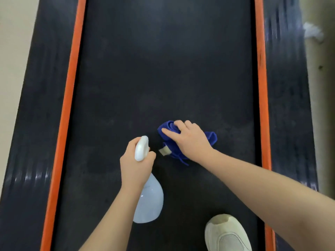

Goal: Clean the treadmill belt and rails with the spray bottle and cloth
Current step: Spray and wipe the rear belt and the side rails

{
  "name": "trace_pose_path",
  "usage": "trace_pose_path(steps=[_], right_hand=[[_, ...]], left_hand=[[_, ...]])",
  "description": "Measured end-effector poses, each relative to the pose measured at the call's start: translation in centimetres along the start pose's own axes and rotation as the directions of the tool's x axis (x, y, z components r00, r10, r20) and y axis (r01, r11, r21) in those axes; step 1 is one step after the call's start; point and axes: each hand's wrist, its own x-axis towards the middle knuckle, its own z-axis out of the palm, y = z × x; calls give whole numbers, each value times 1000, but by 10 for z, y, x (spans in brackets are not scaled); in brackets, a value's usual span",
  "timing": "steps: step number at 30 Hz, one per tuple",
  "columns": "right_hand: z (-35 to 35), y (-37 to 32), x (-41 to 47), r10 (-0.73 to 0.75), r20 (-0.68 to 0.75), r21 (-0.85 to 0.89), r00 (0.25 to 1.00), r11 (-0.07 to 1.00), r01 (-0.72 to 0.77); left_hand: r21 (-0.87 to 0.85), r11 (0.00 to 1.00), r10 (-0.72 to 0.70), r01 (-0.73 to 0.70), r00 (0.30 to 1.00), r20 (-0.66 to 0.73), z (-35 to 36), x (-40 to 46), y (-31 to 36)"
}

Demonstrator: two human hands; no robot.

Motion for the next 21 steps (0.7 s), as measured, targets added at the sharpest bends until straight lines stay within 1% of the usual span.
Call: trace_pose_path(steps=[2, 3, 4, 5, 6, 7, 8, 9, 10, 11, 13, 15, 17, 18, 19, 21], right_hand=[[-1, 0, -40, -187, 10, 46, 982, 981, 186], [1, 1, -57, -239, 31, 42, 971, 971, 237], [1, 6, -64, -244, 37, 26, 969, 970, 243], [2, 12, -61, -199, 16, 7, 980, 980, 199], [0, 19, -49, -93, -28, 3, 995, 996, 94], [-5, 29, -34, 58, -89, 2, 994, 998, -58], [-12, 40, -19, 210, -110, 19, 972, 978, -209], [-18, 49, -11, 323, -99, 21, 941, 946, -322], [-18, 55, -13, 375, -80, 18, 924, 927, -375], [-17, 57, -23, 369, -94, 2, 925, 929, -370], [-9, 50, -63, 280, -149, 2, 948, 959, -283], [1, 40, -105, 196, -132, 23, 972, 981, -194], [4, 43, -119, 160, -124, -11, 979, 987, -162], [4, 52, -113, 168, -154, -32, 974, 984, -175], [2, 63, -101, 231, -189, -41, 954, 969, -243], [-9, 90, -71, 441, -239, -25, 865, 888, -460]], left_hand=[[12, 1000, 16, -17, 999, 44, -1, -4, 3], [21, 1000, 21, -23, 998, 59, 0, -6, 5], [27, 999, 26, -28, 998, 64, 1, -8, 5], [32, 999, 31, -33, 998, 63, 3, -9, 6], [39, 998, 38, -41, 997, 66, 5, -9, 6], [48, 998, 46, -49, 996, 76, 8, -9, 7], [57, 997, 51, -56, 995, 89, 12, -9, 8], [68, 996, 50, -58, 993, 105, 15, -9, 9], [75, 996, 46, -55, 992, 119, 17, -10, 10], [73, 996, 47, -57, 990, 131, 17, -12, 13], [64, 995, 64, -75, 985, 158, 17, -15, 20], [49, 994, 86, -97, 977, 195, 20, -17, 26], [23, 995, 91, -98, 973, 214, 26, -17, 31], [11, 996, 86, -91, 974, 211, 28, -18, 31], [6, 996, 83, -86, 974, 211, 31, -17, 31], [21, 996, 83, -90, 970, 227, 37, -15, 31]])
